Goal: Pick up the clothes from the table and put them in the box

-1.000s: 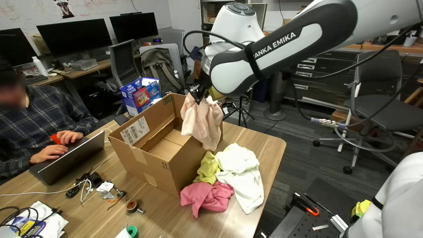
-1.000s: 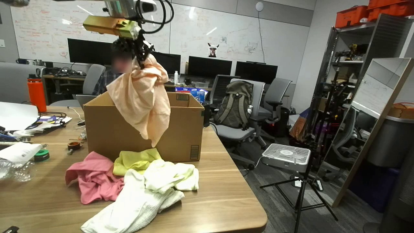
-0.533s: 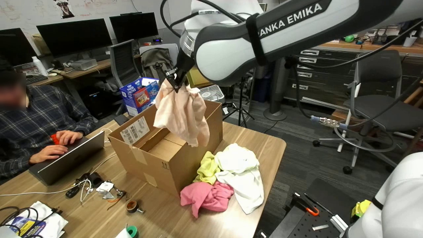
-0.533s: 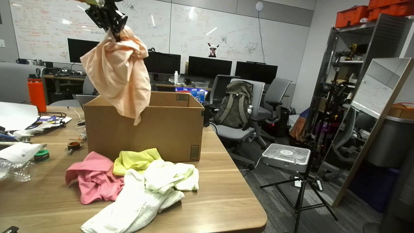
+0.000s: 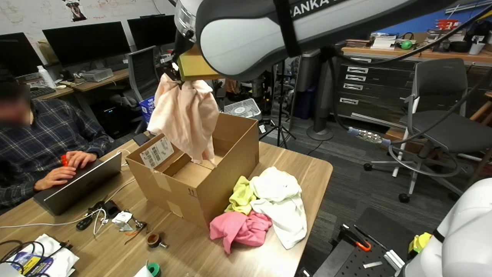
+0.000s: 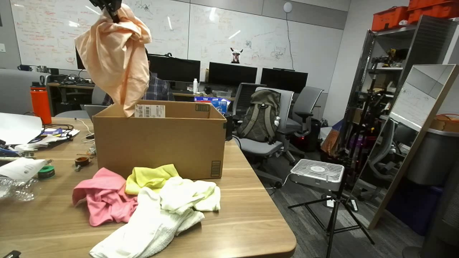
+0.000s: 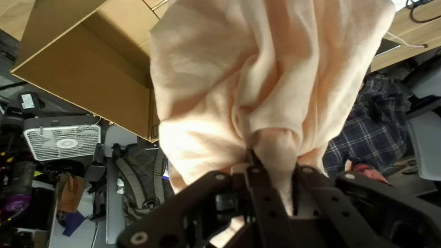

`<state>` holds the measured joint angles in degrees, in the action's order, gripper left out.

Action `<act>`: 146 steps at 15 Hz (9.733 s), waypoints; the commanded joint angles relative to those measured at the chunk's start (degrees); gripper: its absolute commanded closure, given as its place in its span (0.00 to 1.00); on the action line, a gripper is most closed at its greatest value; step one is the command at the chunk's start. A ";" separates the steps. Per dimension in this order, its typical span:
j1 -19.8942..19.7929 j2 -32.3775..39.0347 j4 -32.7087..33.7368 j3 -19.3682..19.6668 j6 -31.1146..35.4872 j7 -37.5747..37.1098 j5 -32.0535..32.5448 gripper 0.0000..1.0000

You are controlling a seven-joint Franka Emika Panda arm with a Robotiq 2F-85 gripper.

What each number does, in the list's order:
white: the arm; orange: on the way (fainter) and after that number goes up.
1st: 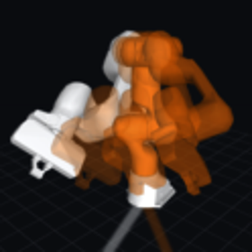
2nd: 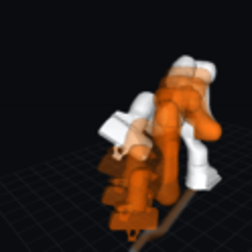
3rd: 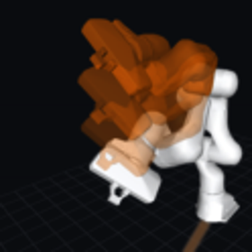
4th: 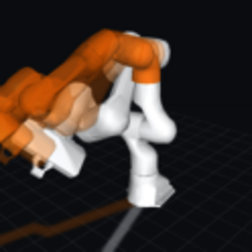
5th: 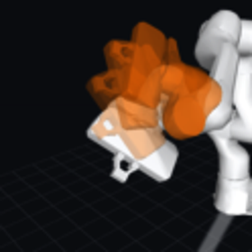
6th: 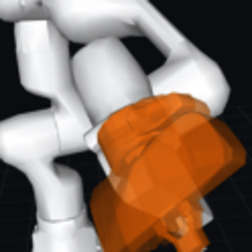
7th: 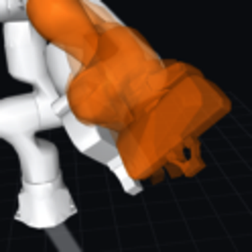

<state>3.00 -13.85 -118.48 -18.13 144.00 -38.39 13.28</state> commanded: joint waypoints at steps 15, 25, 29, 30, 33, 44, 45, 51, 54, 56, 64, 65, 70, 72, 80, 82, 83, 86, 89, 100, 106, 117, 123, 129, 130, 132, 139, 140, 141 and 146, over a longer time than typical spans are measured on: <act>4.29 15.78 14.75 4.00 -13.64 -18.14 20.55 0.45; 3.46 13.15 12.32 9.80 -20.13 -6.82 17.18 0.00; 2.34 10.34 10.14 12.01 -23.99 -1.58 15.80 0.01; 2.06 9.40 9.32 12.33 -25.60 -0.12 15.49 0.00; 1.33 6.48 6.31 12.84 -29.50 6.37 14.49 0.00; 0.24 1.85 -2.62 13.11 -37.70 34.93 18.19 0.00; 0.19 1.96 -3.31 13.26 -37.14 36.64 18.80 0.00; -0.25 2.72 -7.56 15.36 -29.82 42.92 16.78 0.00; -0.61 3.53 -9.23 16.67 -25.95 45.33 14.15 0.00; -0.95 4.29 -10.14 17.40 -24.03 46.92 12.84 0.00; -2.45 8.62 -13.54 18.80 -13.99 48.43 10.11 0.00; -2.62 9.31 -14.09 18.84 -11.77 48.17 10.12 0.00; -3.33 14.35 -15.30 18.87 -2.42 47.03 10.86 0.00; -3.64 16.53 -15.09 19.05 0.29 46.43 11.21 0.00; -3.85 25.40 -13.63 21.53 9.46 42.23 14.42 0.00; -3.45 27.34 -13.25 22.56 11.31 40.94 15.95 0.00; -3.25 28.26 -13.02 23.10 12.22 40.39 16.75 0.00; -2.48 30.92 -12.39 24.79 14.57 38.52 19.04 0.00; -1.45 33.66 -11.41 26.85 16.55 36.49 21.19 0.00; 3.55 43.18 -7.32 35.18 19.10 26.01 30.67 0.00; 3.53 42.48 -9.19 32.71 9.64 24.55 25.85 0.00; 0.90 41.47 -6.12 25.06 -9.96 29.51 7.33 0.00; -0.46 42.19 -1.51 24.61 -13.87 27.57 0.43 0.00; -0.23 42.50 1.55 27.26 -14.26 21.03 1.31 0.00; -0.18 42.46 1.67 27.69 -14.49 20.09 1.52 0.00; -0.20 42.20 1.39 28.36 -15.25 18.75 1.74 0.00; 0.01 40.24 -1.46 28.61 -19.64 17.51 2.31 0.00; -0.02 40.04 -1.82 28.49 -20.14 17.87 2.48 0.00; -0.12 40.01 -1.98 28.24 -20.78 18.97 2.85 0.00; -0.14 41.64 -2.47 27.01 -8.91 22.34 7.14 0.00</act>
<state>2.73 28.38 -119.81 9.48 128.48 -18.20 17.66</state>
